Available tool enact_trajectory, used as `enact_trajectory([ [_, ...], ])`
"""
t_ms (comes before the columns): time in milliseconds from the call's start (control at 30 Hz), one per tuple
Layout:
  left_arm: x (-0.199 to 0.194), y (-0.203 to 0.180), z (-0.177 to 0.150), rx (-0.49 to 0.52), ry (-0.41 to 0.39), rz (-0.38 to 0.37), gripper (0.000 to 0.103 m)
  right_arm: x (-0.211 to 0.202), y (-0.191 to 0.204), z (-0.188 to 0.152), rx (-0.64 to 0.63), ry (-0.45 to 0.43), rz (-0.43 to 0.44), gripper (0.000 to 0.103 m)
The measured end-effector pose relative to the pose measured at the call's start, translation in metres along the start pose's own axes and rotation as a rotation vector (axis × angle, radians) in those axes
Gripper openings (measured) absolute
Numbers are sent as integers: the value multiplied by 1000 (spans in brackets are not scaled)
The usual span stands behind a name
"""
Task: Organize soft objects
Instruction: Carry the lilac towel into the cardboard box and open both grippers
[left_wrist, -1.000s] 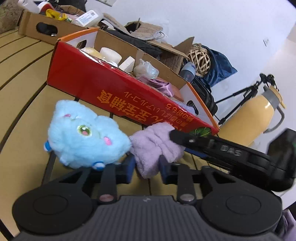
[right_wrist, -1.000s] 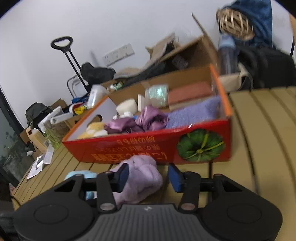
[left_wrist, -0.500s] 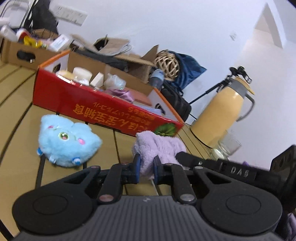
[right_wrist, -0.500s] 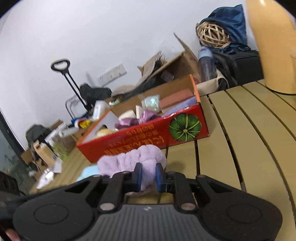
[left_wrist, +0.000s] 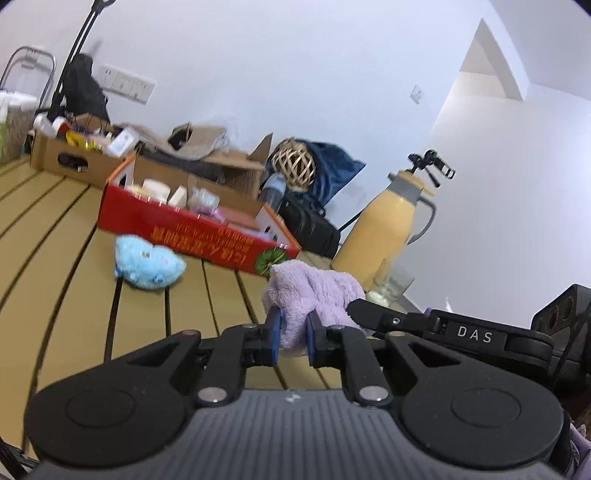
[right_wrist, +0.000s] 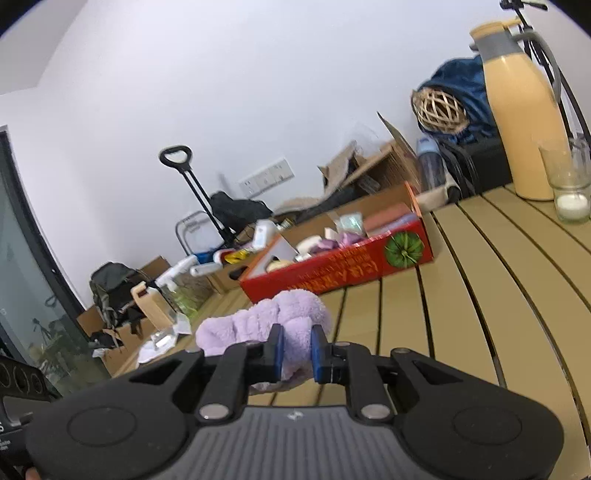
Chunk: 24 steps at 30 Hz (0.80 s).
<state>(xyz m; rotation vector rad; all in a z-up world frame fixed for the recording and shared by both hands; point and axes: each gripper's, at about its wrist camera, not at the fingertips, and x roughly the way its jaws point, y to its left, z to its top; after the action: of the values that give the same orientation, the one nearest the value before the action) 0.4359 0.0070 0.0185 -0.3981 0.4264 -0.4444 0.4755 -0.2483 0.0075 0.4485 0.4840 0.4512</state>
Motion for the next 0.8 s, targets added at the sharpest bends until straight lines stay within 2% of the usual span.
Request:
enact_trajectory([
  [67, 0, -2, 16, 13, -9, -19, 14, 2, 8, 13, -23, -11, 6, 15],
  [167, 17, 10, 64, 1, -23, -71, 14, 23, 22, 54, -98, -50, 25, 15],
  [233, 38, 24, 101, -20, -20, -94, 14, 47, 24, 89, -103, -64, 34, 15],
  [367, 99, 57, 175, -51, 15, -59, 14, 126, 18, 154, -67, -33, 34, 15],
  [500, 175, 95, 223, -65, 89, -4, 14, 218, -2, 188, -17, 23, -22, 15],
  [567, 216, 119, 231, -68, 134, 39, 14, 264, -16, 193, -8, 65, -61, 15],
  [667, 277, 157, 225, -72, 240, 98, 15, 335, -39, 183, -31, 160, -167, 15],
  [800, 350, 190, 205, -33, 409, 254, 17, 400, -62, 161, -58, 302, -273, 15],
])
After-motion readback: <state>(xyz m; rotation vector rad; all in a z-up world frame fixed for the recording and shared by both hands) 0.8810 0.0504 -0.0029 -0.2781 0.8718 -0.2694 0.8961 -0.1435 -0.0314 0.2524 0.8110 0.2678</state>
